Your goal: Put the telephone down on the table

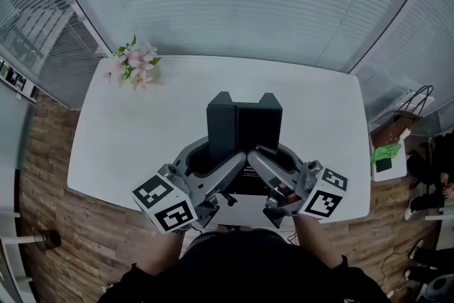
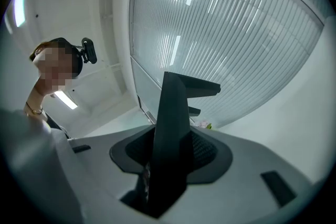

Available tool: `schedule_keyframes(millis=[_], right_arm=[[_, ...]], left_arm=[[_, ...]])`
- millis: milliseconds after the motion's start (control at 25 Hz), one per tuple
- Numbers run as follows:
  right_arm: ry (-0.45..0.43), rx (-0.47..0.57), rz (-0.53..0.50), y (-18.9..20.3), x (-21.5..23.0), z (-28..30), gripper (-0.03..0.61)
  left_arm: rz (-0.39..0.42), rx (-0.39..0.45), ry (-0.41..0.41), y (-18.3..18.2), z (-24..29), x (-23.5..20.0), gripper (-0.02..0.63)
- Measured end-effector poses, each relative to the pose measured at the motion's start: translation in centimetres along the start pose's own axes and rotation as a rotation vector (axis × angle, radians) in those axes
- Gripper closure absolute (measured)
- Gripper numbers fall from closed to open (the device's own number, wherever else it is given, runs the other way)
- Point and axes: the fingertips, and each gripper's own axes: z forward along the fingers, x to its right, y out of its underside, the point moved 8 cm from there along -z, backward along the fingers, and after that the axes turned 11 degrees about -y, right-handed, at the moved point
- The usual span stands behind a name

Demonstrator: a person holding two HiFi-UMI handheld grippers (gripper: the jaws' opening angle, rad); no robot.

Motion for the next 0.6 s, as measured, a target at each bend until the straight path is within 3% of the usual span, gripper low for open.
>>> schedule_keyframes(millis=[600], right_arm=[[0.018, -0.016, 0.075, 2.7, 3.4, -1.5, 0.408]], left_arm=[[-0.037, -0.033, -0.040, 3.7, 1.2, -2.0, 0.383]])
